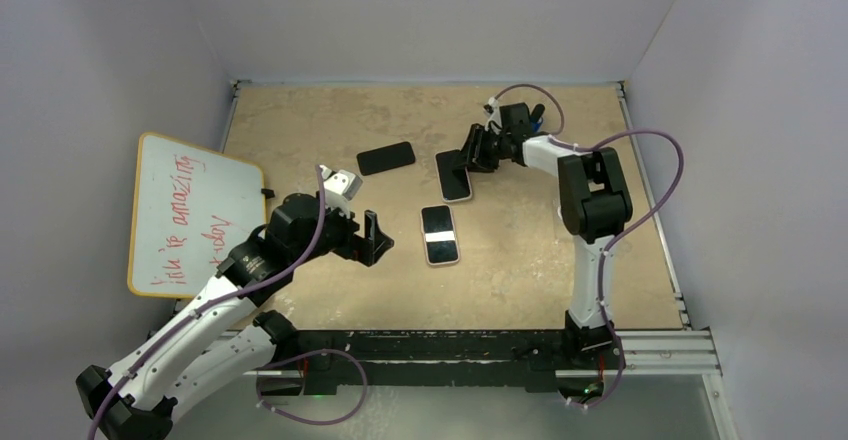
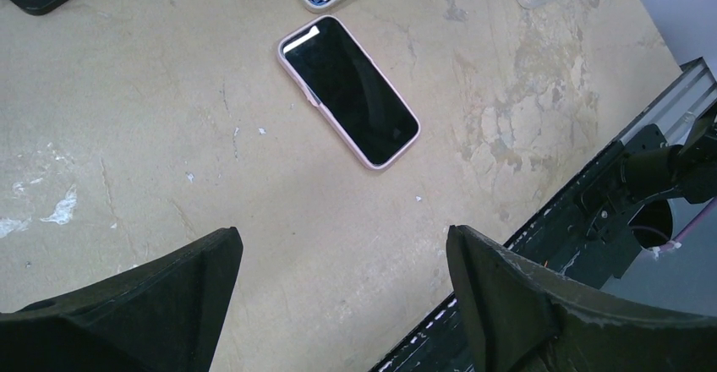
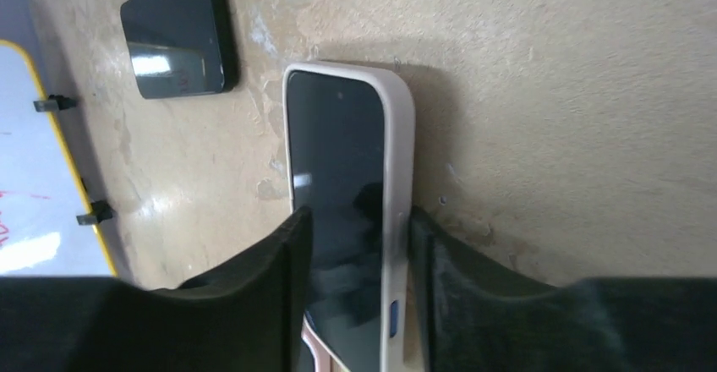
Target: Put the phone into the phone case
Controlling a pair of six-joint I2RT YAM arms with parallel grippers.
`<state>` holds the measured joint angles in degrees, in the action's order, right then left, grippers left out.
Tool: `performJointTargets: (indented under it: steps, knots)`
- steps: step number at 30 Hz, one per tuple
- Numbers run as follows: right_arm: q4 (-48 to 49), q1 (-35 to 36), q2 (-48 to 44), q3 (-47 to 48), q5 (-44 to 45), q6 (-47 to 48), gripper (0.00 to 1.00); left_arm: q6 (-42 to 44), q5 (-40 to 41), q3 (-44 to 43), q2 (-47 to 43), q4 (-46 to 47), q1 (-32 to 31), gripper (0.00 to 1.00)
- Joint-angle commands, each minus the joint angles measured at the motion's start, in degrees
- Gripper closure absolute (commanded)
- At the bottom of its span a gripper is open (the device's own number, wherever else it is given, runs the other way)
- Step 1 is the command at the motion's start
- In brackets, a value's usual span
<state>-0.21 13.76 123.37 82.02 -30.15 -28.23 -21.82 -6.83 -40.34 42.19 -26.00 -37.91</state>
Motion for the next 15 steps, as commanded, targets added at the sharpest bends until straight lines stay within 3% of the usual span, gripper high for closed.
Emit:
performJointTargets:
  steps: [1,5,12,15]
  knots:
    - [-4.3,-0.5,-5.0,1.2,7.7,0.9,0.49,0.6,1.1,-1.6,-0.7,0.2,0.0,0.04]
    - [-6.8,-0.5,-7.1,0.2,11.4,2.4,0.53,0.6,1.5,-1.6,-1.0,0.0,0.0,0.04]
    - [-4.4,1.1,-9.6,-3.4,7.2,2.4,0.97,0.4,2.4,-1.6,-2.0,0.0,0.0,0.04]
    - [-1.7,2.1,-9.9,-5.4,3.0,0.2,1.0,0.3,2.8,-1.5,-2.4,-0.1,0.0,0.04]
